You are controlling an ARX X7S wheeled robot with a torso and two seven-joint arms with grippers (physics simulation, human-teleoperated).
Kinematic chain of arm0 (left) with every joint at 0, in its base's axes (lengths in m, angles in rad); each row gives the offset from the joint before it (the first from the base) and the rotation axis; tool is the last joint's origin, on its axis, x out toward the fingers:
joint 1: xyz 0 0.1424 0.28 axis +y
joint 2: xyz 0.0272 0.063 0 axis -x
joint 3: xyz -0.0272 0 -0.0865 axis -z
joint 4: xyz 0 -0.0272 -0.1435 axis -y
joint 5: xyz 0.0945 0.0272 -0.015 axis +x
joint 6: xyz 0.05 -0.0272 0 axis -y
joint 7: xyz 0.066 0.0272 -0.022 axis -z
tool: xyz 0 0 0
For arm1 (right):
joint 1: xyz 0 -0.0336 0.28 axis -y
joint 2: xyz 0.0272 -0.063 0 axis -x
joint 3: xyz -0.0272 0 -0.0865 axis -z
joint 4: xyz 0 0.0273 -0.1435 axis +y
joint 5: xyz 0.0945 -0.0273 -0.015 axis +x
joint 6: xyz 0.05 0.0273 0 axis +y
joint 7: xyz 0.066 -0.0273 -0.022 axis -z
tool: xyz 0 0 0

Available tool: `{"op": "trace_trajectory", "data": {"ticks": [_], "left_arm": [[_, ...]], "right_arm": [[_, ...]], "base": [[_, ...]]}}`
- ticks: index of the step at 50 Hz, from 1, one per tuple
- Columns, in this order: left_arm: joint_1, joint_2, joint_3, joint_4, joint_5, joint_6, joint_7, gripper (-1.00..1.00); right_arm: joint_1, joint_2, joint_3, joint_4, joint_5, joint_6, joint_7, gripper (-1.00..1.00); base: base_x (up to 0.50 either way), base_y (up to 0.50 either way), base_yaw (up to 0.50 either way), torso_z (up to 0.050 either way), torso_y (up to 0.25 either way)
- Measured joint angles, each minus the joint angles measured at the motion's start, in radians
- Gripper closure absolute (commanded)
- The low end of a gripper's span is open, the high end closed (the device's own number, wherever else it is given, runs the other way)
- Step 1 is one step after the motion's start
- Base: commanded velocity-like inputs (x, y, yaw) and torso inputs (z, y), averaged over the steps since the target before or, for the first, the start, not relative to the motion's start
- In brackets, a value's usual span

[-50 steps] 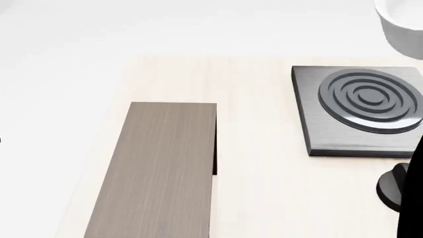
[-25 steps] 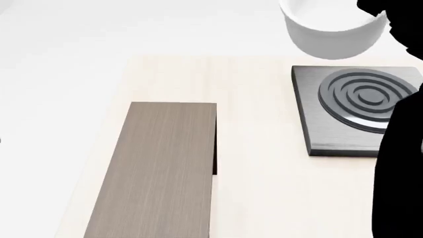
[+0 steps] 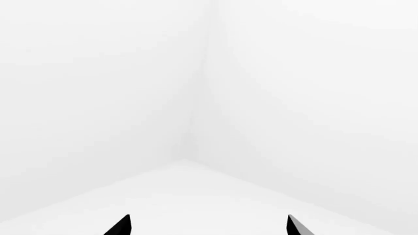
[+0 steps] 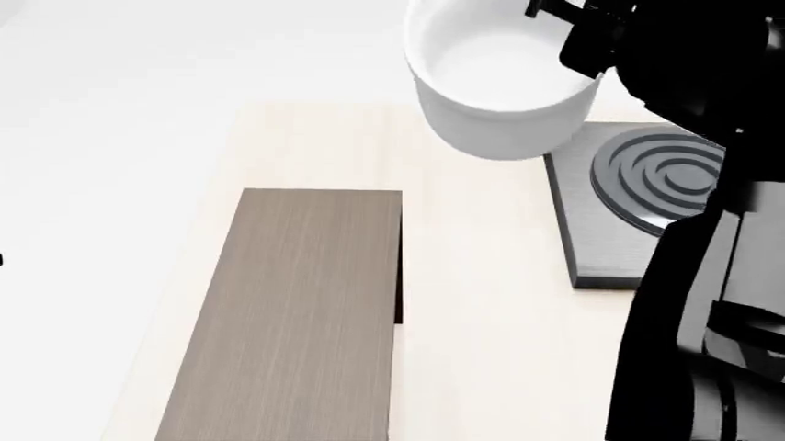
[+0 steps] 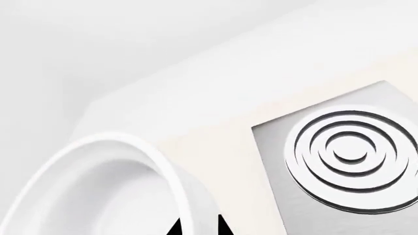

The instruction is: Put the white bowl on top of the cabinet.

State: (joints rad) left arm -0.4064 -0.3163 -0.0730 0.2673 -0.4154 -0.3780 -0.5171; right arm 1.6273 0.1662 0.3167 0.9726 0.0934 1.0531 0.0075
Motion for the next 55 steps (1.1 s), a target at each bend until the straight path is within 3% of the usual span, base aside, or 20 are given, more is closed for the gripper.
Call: {"op": "trace_trajectory", "data": {"ticks": [37, 55], "left_arm": [[0.004, -0.007, 0.008, -0.002, -0.006, 0.007, -0.006, -1.00], [0.003, -0.010, 0.011, -0.003, -0.010, 0.009, -0.009, -1.00]], "right_arm": [[-0.216, -0.084, -0.107, -0.472, 0.097, 0.343, -0.111, 1.00], [-0.292, -0.108, -0.160, -0.692, 0.231, 0.476, -0.071, 1.00]], "base": [[0.00, 0.00, 0.00, 0.000, 0.001], [0.00, 0.00, 0.00, 0.000, 0.001]]}}
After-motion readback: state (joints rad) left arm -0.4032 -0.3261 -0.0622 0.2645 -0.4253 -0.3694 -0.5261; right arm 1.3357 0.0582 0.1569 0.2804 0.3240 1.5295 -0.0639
